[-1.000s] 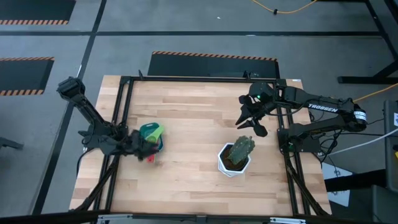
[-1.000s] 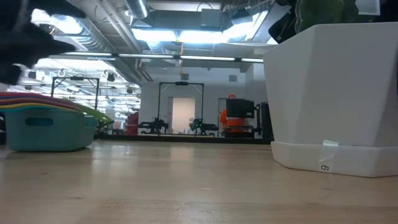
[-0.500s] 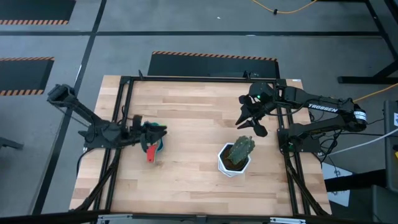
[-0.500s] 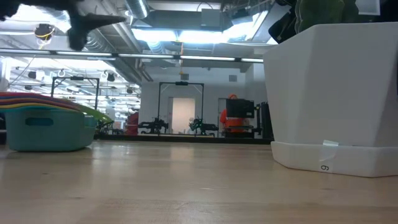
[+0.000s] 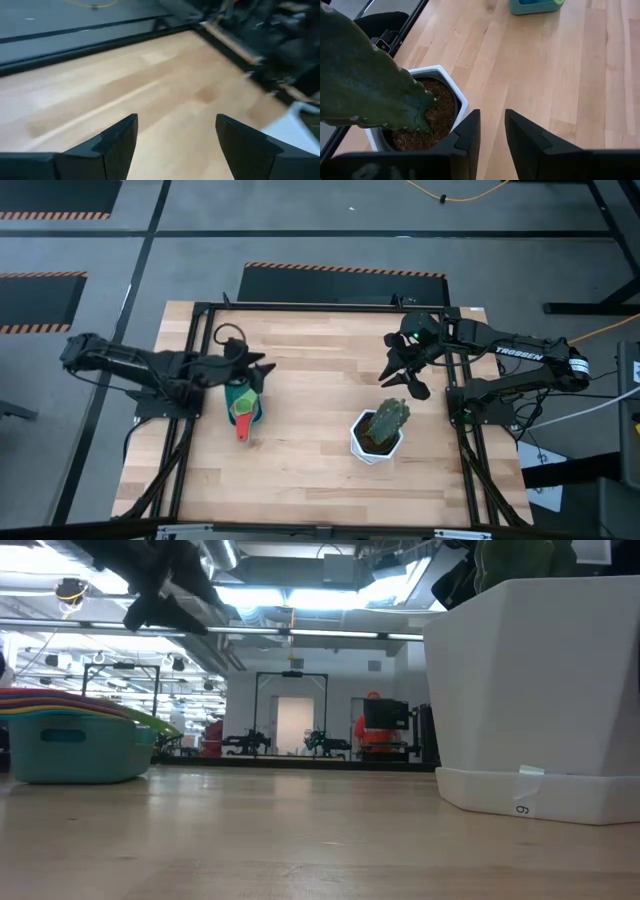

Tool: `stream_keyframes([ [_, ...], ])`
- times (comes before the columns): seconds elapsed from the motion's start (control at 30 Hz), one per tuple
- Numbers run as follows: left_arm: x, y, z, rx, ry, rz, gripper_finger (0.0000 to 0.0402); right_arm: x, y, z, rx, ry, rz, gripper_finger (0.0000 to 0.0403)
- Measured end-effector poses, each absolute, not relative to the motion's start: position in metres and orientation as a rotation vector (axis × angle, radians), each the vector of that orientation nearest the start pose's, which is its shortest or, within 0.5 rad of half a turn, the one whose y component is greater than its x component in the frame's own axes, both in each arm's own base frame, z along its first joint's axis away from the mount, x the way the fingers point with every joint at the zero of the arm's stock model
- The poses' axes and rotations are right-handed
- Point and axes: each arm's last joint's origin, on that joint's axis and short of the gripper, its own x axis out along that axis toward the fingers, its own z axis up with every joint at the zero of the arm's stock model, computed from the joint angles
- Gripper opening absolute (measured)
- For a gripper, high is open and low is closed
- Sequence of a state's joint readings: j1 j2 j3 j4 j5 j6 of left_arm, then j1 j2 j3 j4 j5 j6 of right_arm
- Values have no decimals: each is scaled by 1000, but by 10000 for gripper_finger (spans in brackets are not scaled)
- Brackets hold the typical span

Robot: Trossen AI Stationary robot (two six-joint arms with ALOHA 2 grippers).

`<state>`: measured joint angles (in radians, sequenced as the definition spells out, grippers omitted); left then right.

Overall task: Nest measuring cups in basket
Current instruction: Adjust the green measuring cup

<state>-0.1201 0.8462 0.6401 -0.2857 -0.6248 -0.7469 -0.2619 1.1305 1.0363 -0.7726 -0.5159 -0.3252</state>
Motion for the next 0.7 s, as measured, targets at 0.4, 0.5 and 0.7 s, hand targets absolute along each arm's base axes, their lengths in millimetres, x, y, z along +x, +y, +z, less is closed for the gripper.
stream_keyframes([
  [0.4, 178, 13, 269, -513, 235, 739, 261, 215, -43, 312, 14, 728, 358, 94],
  [0.5, 181, 14, 267, -444, 295, 692, 261, 211, -45, 326, -11, 688, 349, 94],
  [0.7, 189, 24, 255, -436, 413, 636, 261, 193, -51, 357, -138, 551, 309, 94],
])
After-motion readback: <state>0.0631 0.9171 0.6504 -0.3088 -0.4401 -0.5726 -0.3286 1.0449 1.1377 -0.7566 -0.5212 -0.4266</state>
